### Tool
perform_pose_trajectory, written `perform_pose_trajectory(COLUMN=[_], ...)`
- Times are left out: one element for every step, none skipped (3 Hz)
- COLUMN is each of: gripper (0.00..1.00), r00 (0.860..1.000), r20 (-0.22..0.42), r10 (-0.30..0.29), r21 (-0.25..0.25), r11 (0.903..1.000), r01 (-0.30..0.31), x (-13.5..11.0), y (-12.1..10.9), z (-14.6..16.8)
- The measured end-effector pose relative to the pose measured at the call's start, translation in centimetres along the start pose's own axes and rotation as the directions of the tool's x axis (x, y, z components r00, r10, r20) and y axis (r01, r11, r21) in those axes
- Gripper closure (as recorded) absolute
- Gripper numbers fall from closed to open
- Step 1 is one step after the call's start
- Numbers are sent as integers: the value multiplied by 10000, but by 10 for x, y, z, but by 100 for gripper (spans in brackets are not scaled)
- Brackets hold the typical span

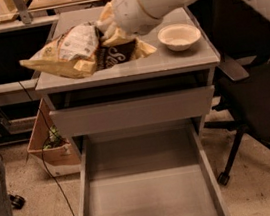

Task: Pick brown chip bag from middle drawer and place on counter

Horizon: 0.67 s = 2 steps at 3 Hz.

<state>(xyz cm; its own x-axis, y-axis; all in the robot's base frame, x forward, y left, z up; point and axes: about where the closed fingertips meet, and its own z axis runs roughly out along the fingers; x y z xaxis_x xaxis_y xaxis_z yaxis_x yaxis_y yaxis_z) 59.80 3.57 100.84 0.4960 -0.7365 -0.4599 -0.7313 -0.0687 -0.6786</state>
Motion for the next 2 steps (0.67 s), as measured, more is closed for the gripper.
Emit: perform_pose_trajectory(gripper=[100,100], r00=[9980,9940], r20=[590,1093], r10=[-206,-101], r21=[259,490], r11=[9995,9988], r01=[191,48], x=[-14,-19], y=[-25,-43], z=[40,86])
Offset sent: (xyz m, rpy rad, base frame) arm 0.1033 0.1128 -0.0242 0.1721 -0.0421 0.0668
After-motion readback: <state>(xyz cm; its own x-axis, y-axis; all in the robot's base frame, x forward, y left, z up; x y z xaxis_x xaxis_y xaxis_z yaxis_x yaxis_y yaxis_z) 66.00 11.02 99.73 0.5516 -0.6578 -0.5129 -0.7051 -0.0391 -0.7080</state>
